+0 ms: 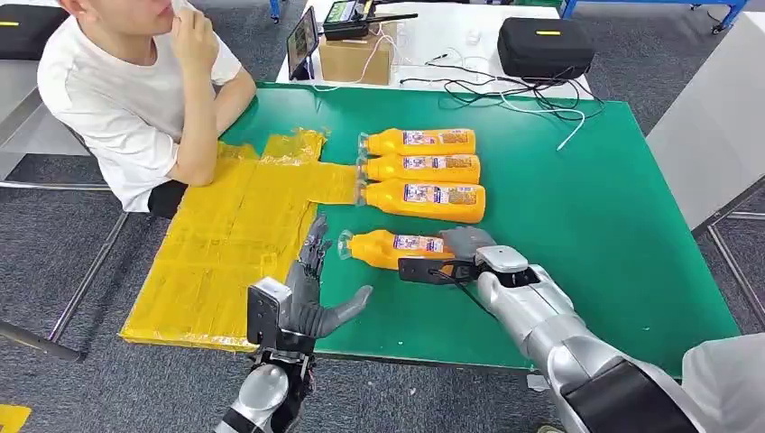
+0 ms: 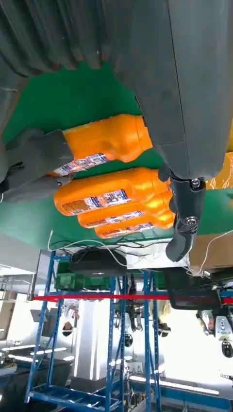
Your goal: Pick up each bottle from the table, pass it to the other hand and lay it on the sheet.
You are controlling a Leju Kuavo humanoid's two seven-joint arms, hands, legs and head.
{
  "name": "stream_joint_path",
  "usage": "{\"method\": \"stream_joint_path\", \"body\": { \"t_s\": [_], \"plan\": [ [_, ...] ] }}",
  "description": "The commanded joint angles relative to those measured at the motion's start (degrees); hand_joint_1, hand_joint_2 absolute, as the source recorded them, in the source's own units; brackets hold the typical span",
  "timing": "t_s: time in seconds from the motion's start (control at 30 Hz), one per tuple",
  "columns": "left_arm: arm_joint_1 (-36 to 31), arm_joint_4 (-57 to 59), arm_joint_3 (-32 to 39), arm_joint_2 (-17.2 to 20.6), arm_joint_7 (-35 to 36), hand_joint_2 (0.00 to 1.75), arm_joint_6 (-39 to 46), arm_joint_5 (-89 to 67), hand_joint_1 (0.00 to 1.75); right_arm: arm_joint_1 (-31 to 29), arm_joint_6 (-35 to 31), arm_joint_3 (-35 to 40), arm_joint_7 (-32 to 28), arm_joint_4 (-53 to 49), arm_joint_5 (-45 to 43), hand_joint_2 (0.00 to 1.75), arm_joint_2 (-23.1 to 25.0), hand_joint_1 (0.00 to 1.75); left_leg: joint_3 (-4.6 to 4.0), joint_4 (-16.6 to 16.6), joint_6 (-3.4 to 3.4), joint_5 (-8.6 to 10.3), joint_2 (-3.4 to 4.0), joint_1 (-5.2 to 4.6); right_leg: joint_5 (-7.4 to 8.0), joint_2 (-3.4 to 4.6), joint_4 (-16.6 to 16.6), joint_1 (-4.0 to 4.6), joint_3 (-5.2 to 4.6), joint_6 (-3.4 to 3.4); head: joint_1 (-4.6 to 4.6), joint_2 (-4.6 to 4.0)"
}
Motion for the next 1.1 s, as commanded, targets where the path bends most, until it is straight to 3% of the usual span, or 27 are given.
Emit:
{"method": "stream_joint_path", "body": {
  "t_s": [0.03,0.13,0.2,0.23,0.3,0.4,0.47,0.63,0.9,1.0,1.1],
  "plan": [
    [-2.5,1.4,-1.8,1.8,0.6,1.75,-1.3,1.0,0.0,-0.4,3.8,-1.8,-6.2,4.0,-6.8,1.75,-1.4,1.75,0.05,0.0,-0.04,0.01,-0.07,0.03,-0.01,-0.09,0.0,0.03,0.09,-0.06,0.0,0.0],
    [-2.8,2.2,-2.1,1.8,-0.6,1.75,0.8,1.0,0.0,3.9,1.7,-9.4,-13.9,1.3,-16.9,1.75,-2.1,1.75,0.14,-0.1,-0.05,0.03,-0.26,0.06,-0.04,-0.29,-0.1,0.07,0.24,-0.09,-0.02,0.0],
    [-1.2,0.8,-0.5,1.6,-1.1,1.75,5.1,0.4,0.0,8.1,-6.3,-13.7,-17.2,-3.5,-21.6,1.75,-0.7,1.75,0.26,-0.2,-0.07,0.03,-0.26,0.1,-0.03,-0.29,-0.2,0.11,0.38,-0.1,0.0,0.02],
    [0.1,-0.2,1.0,1.1,-0.5,1.75,8.5,0.3,0.0,11.3,-8.8,-16.1,-18.3,-8.1,-24.9,1.75,0.0,1.75,0.32,-0.2,-0.07,0.04,-0.26,0.12,-0.01,-0.3,-0.3,0.13,0.44,-0.12,0.02,0.0],
    [2.5,-1.1,7.4,-3.2,-2.3,1.75,23.2,0.8,0.0,18.8,-13.7,-19.6,-20.6,-19.2,-29.6,1.75,0.7,1.75,0.24,-0.1,-0.07,-0.06,0.11,0.08,0.0,0.09,-0.1,0.09,0.25,-0.09,0.0,0.0],
    [5.7,-5.2,5.1,-2.0,-4.2,1.75,21.5,5.8,0.0,28.9,-20.1,-21.8,-22.3,-36.3,-33.2,1.75,2.0,1.75,0.28,-0.1,-0.11,-0.1,-0.03,0.16,-0.06,-0.1,-0.2,0.18,0.37,-0.14,0.0,0.0],
    [8.4,-7.0,-0.9,1.8,1.2,1.75,11.9,9.1,0.0,35.3,-24.0,-24.0,-24.3,-47.9,-40.2,1.75,4.1,1.75,0.2,-0.1,-0.13,-0.15,-0.03,0.12,-0.14,-0.05,-0.1,0.16,0.2,-0.14,-0.02,0.0],
    [9.0,-6.5,-9.6,8.2,0.4,1.75,1.6,7.6,0.0,37.1,-19.5,-21.2,-24.9,-50.9,-46.5,1.75,2.8,1.75,-0.06,-0.1,-0.08,-0.13,-0.13,0.09,-0.16,-0.15,0.0,0.13,0.02,-0.1,-0.02,0.0],
    [9.8,-8.5,-9.1,8.6,-1.0,1.75,-4.4,8.2,0.0,37.0,-16.4,-17.6,-24.9,-50.0,-47.1,1.75,2.7,1.75,-0.09,-0.1,-0.15,-0.13,0.0,0.1,-0.1,-0.11,0.0,0.1,-0.06,-0.15,0.0,0.0],
    [9.4,-6.6,-9.8,8.8,1.9,1.75,-11.0,12.4,0.0,36.6,-11.1,-12.2,-25.3,-48.4,-44.6,1.75,1.5,1.75,-0.18,-0.1,-0.07,-0.08,0.0,0.07,-0.06,-0.07,0.0,0.06,-0.13,-0.08,0.0,0.0],
    [8.9,-5.3,-9.5,7.9,0.9,1.75,-12.2,12.0,0.0,35.6,-7.3,-5.5,-25.4,-45.3,-40.3,1.75,1.4,1.75,0.03,-0.1,-0.1,-0.13,0.12,0.11,-0.08,0.01,-0.1,0.1,0.05,-0.13,0.0,0.0]
  ]
}}
